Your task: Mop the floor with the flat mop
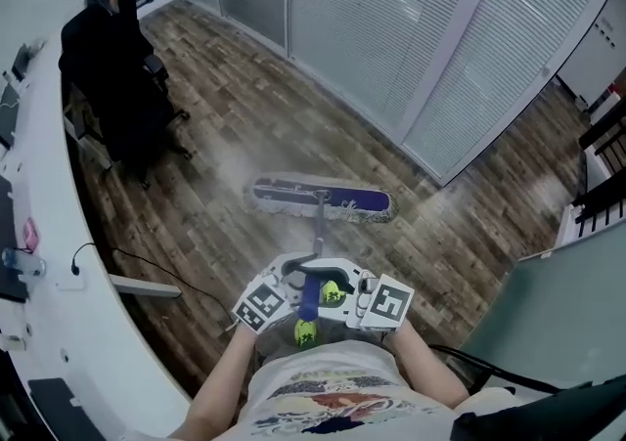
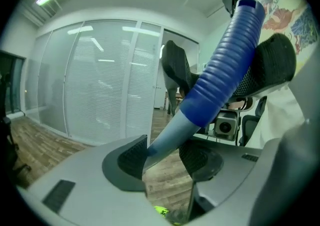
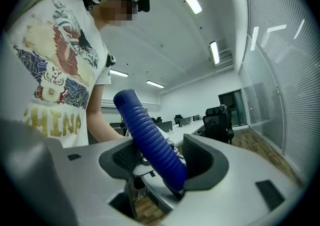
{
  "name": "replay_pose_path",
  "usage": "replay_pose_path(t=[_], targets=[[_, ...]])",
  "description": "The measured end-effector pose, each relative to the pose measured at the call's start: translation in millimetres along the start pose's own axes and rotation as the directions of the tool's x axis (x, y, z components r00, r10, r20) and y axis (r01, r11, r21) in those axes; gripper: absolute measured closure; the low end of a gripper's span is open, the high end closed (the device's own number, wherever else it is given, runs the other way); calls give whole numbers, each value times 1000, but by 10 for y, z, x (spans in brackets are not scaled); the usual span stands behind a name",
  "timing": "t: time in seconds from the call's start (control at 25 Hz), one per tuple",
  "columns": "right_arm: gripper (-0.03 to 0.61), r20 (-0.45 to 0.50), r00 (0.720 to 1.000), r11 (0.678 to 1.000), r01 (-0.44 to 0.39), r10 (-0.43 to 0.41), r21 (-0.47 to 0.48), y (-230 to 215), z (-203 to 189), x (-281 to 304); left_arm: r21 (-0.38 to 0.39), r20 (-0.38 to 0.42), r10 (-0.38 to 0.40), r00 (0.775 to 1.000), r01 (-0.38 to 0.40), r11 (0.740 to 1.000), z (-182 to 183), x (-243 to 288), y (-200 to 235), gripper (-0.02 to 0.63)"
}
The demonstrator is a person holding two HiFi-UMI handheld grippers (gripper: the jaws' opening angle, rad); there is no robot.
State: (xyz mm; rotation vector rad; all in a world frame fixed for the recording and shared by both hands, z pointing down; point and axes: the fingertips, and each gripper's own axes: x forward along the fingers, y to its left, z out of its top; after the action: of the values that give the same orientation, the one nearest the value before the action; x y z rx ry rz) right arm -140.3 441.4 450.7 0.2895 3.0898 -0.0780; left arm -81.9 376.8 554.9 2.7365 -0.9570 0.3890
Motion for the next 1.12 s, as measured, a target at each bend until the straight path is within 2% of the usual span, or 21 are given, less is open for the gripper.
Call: replay_pose_path(t=[0.08,0.12,0.2,0.32,0.4,0.44,0.52,0.64,0.88,1.12], targets=[[331,-16,1000,1000,-21,21,19,160,27,27,-20,15,-14,1000,14,1000,17,-105,-125,431],[331,-24,999,999,-27,28,24,201,22,26,5,18,-15,1000,15,1000,27,-122,-161,430],[331,-26,999,999,-27,27,25,226,4,8,113,24,-7,1000,5,994,50,-109,-206,431],[331,-22,1000,999,1,0,33,152,15,-73,259,24,-22,999,15,966,101,6,-214,433],[333,-53,998,999,24,-22,40,86,-44,-165,327,5,-59,998,54,943,140,103,-235,437],[333,-54,998,999,34,-32,41,62,-55,-208,353,-6,-78,997,75,932,148,145,-252,462],[333,22,999,999,46,-47,29,10,67,-261,383,-18,-106,994,105,918,184,228,-265,469],[333,70,996,998,49,-51,27,-66,149,-369,389,-21,-135,991,133,912,237,352,-267,476],[333,24,1000,1000,11,-12,15,-187,-30,-524,335,-20,-148,989,146,931,171,583,-194,476],[330,10,1000,1000,7,-7,-5,-630,-195,-606,324,-57,-124,991,136,936,139,896,190,476]])
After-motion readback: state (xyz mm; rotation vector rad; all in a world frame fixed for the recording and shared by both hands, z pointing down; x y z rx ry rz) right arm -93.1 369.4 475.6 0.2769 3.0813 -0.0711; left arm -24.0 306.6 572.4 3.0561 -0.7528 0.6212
